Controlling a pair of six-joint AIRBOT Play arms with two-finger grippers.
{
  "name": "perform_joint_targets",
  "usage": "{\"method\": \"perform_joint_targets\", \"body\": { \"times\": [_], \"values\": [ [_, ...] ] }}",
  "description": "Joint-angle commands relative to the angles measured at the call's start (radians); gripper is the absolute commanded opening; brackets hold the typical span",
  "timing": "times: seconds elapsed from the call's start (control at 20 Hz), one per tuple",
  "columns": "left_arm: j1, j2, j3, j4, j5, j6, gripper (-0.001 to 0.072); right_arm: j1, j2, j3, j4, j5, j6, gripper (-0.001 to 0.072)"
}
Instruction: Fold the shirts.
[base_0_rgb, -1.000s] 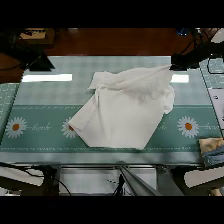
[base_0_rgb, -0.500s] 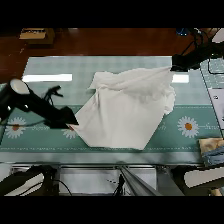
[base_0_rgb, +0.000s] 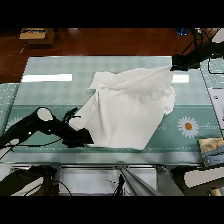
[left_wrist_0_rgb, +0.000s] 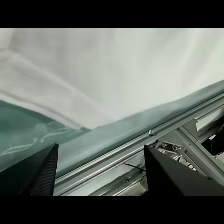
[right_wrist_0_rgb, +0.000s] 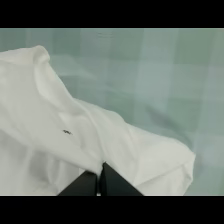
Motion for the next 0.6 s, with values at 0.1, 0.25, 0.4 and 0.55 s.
{"method": "perform_joint_targets", "body": {
  "times": [0.1, 0.25, 0.4, 0.55],
  "values": [
    [-0.027, -0.086, -0.014, -0.087, 0.15, -0.006, 0.0578, 0.0, 0.0, 0.001, 0.002, 0.003, -0.002, 0.0043],
    [-0.027, -0.109, -0.014, -0.175, 0.272, -0.007, 0.0294, 0.0, 0.0, 0.001, 0.002, 0.008, -0.002, 0.0043],
    [-0.027, -0.108, -0.005, -0.214, 0.254, 0.067, 0.0019, 0.0, 0.0, 0.001, 0.002, 0.014, -0.005, 0.0043],
    [-0.021, -0.05, 0.062, -0.214, 0.124, 0.152, 0.0018, -0.008, 0.004, 0.001, 0.0, 0.023, -0.021, 0.0043]
  ]
}}
